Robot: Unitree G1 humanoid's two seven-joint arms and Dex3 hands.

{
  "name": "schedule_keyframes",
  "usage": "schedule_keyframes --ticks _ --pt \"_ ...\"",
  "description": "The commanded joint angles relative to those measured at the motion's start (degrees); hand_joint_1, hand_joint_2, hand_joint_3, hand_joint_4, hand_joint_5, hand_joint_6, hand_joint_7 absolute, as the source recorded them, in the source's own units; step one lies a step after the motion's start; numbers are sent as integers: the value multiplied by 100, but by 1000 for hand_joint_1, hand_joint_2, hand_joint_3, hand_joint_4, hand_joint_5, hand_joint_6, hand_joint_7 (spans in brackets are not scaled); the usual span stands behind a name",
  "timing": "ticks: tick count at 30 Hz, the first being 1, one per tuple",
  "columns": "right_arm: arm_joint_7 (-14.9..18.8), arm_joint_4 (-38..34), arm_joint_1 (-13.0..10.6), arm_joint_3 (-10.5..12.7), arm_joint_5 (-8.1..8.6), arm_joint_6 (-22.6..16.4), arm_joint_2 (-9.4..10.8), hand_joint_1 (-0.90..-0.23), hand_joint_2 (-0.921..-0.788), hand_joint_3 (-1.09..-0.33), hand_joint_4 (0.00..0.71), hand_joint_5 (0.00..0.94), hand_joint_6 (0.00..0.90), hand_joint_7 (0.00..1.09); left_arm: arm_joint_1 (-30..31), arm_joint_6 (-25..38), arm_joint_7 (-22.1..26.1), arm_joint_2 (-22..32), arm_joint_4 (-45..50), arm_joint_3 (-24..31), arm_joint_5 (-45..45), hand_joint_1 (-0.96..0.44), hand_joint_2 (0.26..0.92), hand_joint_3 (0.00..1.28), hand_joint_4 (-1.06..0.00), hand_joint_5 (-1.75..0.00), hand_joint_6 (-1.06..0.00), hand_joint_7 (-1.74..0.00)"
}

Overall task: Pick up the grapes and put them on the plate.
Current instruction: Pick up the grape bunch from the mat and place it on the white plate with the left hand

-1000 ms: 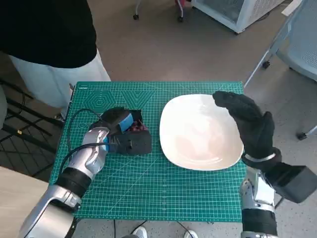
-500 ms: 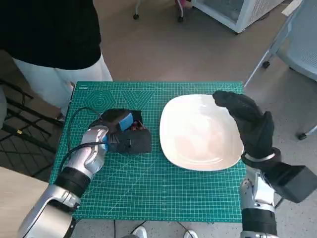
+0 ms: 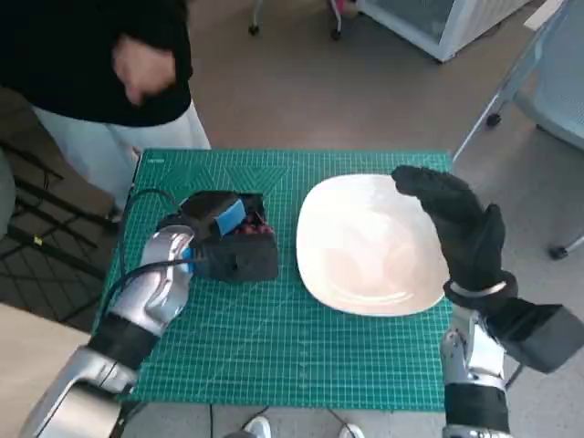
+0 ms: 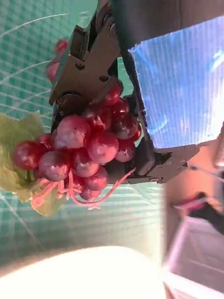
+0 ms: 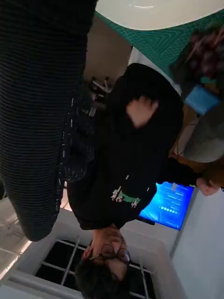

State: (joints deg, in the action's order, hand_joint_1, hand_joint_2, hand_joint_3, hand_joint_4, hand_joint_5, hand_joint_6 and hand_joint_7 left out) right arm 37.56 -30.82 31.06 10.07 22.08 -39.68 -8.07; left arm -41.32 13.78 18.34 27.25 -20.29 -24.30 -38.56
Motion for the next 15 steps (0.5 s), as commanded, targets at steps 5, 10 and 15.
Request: schedule_keyframes --ticks 5,10,15 --pt "-83 -89 -1 -11 -58 31 34 -511 -921 -653 172 2 -1 343 168 32 -14 258 1146 318 -155 2 921 124 -656 -1249 -538 -1200" --pt "-95 -87 4 -21 -61 31 45 -511 -921 -655 172 2 -1 342 233 -188 -122 331 1506 477 -156 2 921 106 -678 -1211 -556 -1196" --pt "-94 -85 6 -24 -57 30 44 -516 -921 -655 171 2 -1 342 228 -327 -137 307 1577 546 -151 3 921 117 -620 -1174 -588 -1261"
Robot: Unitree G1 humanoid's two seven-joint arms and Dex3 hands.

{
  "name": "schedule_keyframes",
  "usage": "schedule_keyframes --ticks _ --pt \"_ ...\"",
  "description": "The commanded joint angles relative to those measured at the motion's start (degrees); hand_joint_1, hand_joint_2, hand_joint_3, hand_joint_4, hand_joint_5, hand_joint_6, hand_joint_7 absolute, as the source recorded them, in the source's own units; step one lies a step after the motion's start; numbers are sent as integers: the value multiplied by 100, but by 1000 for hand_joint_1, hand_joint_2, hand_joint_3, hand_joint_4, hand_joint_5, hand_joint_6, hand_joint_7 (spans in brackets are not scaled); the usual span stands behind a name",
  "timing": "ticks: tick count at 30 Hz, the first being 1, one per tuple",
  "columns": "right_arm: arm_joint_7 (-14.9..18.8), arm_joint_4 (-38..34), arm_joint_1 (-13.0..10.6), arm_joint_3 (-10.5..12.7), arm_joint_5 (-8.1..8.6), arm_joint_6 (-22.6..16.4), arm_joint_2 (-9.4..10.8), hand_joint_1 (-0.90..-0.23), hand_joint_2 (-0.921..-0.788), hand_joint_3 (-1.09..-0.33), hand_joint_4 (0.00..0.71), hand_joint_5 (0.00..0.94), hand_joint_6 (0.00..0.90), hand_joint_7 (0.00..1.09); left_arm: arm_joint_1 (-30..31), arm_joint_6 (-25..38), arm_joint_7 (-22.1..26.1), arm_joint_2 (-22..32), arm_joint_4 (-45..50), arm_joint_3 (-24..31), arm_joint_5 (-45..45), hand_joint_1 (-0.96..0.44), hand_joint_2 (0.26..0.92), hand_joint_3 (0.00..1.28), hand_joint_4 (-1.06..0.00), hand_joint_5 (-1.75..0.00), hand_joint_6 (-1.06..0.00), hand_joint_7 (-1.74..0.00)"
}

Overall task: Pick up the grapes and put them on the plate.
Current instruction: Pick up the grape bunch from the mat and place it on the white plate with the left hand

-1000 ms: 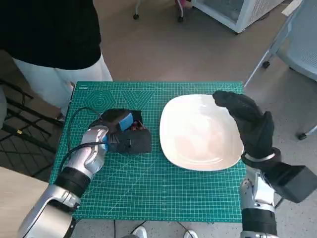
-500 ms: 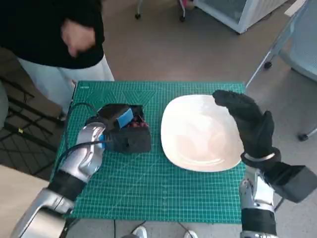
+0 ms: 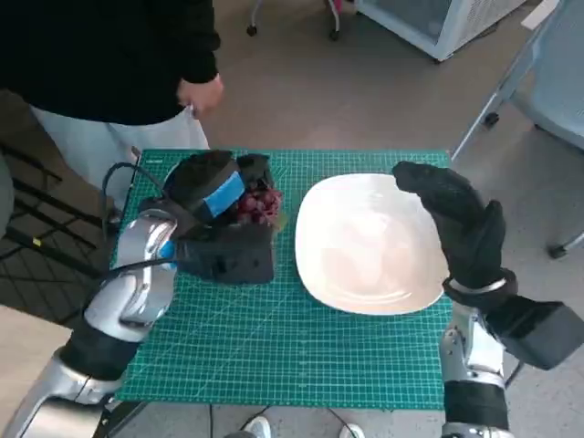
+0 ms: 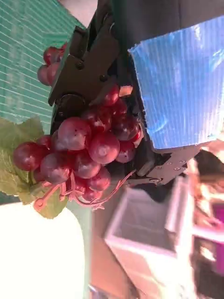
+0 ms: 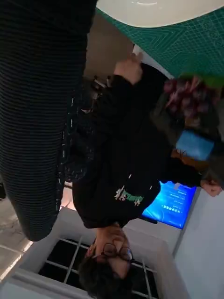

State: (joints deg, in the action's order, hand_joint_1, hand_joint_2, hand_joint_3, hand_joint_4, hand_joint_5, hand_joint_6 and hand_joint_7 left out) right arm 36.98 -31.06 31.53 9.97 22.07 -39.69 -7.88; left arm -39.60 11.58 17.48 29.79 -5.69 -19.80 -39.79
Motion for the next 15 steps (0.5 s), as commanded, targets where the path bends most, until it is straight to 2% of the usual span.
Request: schedule_keyframes --ticks 1,15 --pt "-32 -63 -42 -12 -53 28 22 -517 -921 -654 171 2 -1 342 41 -116 -26 44 121 97 -30 3 921 117 -614 -1184 -593 -1253" --pt "-55 53 -89 -1 -32 60 6 -517 -921 -651 172 2 -1 342 -369 -7 682 -256 83 -139 -82 2 920 106 -659 -1268 -582 -1138"
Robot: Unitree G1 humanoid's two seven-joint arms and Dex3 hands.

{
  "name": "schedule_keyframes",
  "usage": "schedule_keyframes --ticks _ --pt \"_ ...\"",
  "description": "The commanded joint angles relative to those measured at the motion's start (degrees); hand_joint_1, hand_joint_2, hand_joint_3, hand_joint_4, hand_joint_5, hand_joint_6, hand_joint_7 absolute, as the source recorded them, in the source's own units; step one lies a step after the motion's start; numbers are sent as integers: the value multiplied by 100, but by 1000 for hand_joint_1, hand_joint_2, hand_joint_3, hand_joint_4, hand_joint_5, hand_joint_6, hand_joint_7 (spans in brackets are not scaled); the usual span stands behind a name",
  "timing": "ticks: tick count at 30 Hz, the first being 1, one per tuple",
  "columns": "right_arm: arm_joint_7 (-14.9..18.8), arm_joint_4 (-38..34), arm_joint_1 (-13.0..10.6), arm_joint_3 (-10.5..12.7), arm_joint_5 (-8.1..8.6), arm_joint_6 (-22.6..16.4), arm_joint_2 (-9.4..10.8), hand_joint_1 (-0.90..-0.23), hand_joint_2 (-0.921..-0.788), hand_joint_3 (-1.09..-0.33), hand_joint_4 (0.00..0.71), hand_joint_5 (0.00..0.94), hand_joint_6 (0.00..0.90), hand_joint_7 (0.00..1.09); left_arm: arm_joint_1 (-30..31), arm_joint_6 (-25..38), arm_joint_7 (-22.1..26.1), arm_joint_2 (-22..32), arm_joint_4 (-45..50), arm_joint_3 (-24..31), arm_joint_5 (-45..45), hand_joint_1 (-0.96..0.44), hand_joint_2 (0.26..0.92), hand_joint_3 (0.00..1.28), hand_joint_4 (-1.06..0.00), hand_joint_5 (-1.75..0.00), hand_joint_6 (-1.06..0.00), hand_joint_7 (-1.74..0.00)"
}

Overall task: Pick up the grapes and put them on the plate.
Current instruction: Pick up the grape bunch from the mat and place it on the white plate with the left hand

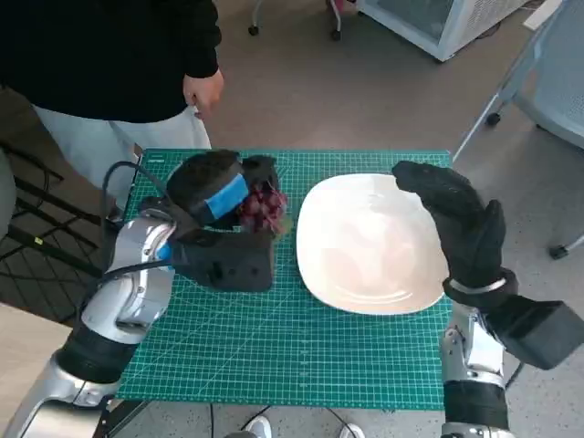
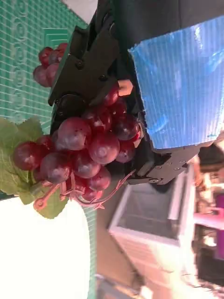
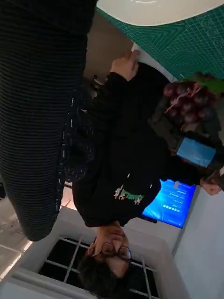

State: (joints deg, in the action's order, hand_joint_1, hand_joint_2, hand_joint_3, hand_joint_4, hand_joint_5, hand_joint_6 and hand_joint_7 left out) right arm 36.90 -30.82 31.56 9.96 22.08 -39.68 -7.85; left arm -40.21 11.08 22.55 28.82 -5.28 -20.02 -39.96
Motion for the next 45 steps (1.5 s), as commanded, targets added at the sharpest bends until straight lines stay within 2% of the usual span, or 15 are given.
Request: schedule_keyframes --ticks 1,7,15,25,29,37,45 --pt "-53 52 -103 1 -31 62 3 -517 -921 -650 172 2 -1 342 -347 56 212 -206 31 -143 -73 2 920 107 -657 -1279 -584 -1127" --pt "-61 201 -206 40 24 65 -19 -513 -921 -645 175 3 -1 346 -831 67 353 -670 -426 -449 -141 3 921 111 -639 -1349 -604 -1055" --pt "-56 304 -330 138 92 21 -48 -515 -921 -635 181 5 -1 351 -1368 -47 374 -1111 -918 -768 -189 2 921 103 -643 -1357 -618 -1033" --pt "-14 386 -495 349 259 -170 -69 -531 -921 -609 195 9 6 355 -2081 -313 293 -1741 -1831 -1127 -253 3 915 155 -591 -1383 -565 -1130" --pt "-52 393 -524 377 269 -263 -43 -538 -921 -598 199 10 10 351 -2318 -415 225 -1974 -2218 -1226 -289 2 917 170 -563 -1390 -545 -1171" --pt "-95 453 -592 409 278 -370 -41 -541 -921 -580 204 9 15 334 -2734 -551 77 -2397 -3061 -1401 -335 1 921 255 -446 -1399 -447 -1370" --pt "-76 422 -605 412 278 -431 -66 -544 -921 -576 203 6 21 323 -2862 -394 106 -2658 -3411 -1429 -291 -1 921 301 -406 -1445 -380 -1434"
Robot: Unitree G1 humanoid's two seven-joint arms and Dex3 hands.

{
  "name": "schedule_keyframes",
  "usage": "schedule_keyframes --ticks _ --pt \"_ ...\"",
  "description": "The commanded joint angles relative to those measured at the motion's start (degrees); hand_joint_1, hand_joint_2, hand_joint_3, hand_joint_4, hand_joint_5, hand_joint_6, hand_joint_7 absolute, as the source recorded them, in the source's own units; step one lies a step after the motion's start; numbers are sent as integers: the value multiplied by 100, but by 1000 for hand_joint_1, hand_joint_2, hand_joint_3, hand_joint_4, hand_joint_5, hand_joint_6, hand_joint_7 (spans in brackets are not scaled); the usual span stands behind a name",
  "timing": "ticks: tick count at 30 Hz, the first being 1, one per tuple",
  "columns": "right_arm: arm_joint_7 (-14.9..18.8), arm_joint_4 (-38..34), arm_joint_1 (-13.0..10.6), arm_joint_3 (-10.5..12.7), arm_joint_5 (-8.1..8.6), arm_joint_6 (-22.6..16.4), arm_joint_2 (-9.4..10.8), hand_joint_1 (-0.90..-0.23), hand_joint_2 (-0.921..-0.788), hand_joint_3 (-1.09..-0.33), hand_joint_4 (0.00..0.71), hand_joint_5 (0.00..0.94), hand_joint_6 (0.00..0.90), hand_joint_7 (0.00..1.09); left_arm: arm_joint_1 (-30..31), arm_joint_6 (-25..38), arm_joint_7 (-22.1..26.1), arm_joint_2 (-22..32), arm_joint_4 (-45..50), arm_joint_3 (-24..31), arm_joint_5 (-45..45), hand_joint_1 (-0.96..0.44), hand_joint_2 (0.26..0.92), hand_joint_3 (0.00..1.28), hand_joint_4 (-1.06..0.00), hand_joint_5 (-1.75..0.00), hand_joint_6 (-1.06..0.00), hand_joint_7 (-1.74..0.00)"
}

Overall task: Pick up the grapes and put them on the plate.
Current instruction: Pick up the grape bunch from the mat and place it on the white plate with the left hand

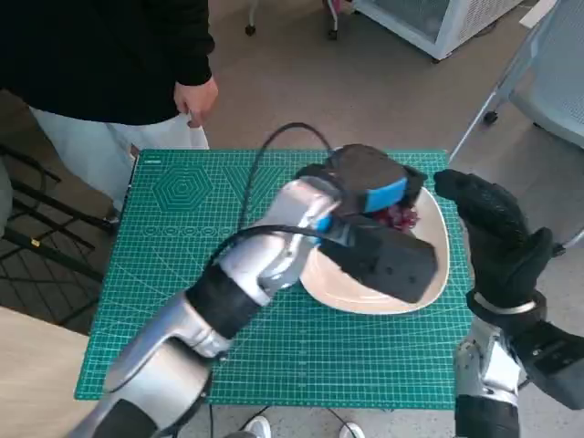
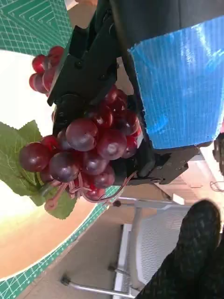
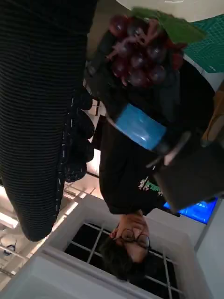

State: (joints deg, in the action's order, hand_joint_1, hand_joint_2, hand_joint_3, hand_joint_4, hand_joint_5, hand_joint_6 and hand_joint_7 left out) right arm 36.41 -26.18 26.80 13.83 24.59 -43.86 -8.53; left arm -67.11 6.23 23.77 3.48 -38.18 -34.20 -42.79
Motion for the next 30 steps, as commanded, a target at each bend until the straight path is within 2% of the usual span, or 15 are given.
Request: schedule_keyframes --ticks 1,2,5,6,9,13,26,28,30 --pt "-29 -47 -127 22 20 -19 2 -545 -921 -575 203 6 21 322 -166 110 -14 -146 -128 -2 8 16 921 309 -395 -1459 -366 -1408" --pt "-32 -48 -127 19 14 -23 2 -547 -921 -575 202 5 22 321 -159 126 -13 -162 -132 2 17 59 921 316 -389 -1476 -357 -1301" --pt "-35 -63 -119 11 4 -28 5 -549 -921 -575 202 5 24 317 -148 175 -15 -203 -156 3 22 241 921 325 -389 -1521 -399 -664" --pt "-35 -74 -112 9 3 -28 5 -549 -921 -575 202 4 24 316 -146 193 -17 -216 -170 2 21 277 921 331 -386 -1534 -420 -501" --pt "-30 -103 -97 5 4 -25 5 -550 -921 -576 202 4 26 313 -140 227 -18 -235 -198 -5 14 324 921 342 -376 -1554 -443 -262" --pt "-22 -132 -84 1 9 -16 0 -549 -921 -576 201 3 27 309 -137 237 -35 -238 -232 -12 6 341 921 348 -372 -1558 -467 -171" --pt "-2 -160 -61 -38 40 59 7 -544 -921 -579 202 2 37 301 -157 187 -91 -304 -538 93 185 347 916 341 -389 -1546 -546 -163" --pt "2 -170 -53 -39 46 70 8 -543 -921 -580 201 2 38 300 -145 133 -37 -316 -608 188 335 353 883 363 -432 -1515 -523 -138" --pt "8 -182 -47 -40 51 77 12 -541 -921 -580 201 2 38 299 -136 89 5 -332 -694 272 483 363 813 433 -496 -1475 -455 -81"
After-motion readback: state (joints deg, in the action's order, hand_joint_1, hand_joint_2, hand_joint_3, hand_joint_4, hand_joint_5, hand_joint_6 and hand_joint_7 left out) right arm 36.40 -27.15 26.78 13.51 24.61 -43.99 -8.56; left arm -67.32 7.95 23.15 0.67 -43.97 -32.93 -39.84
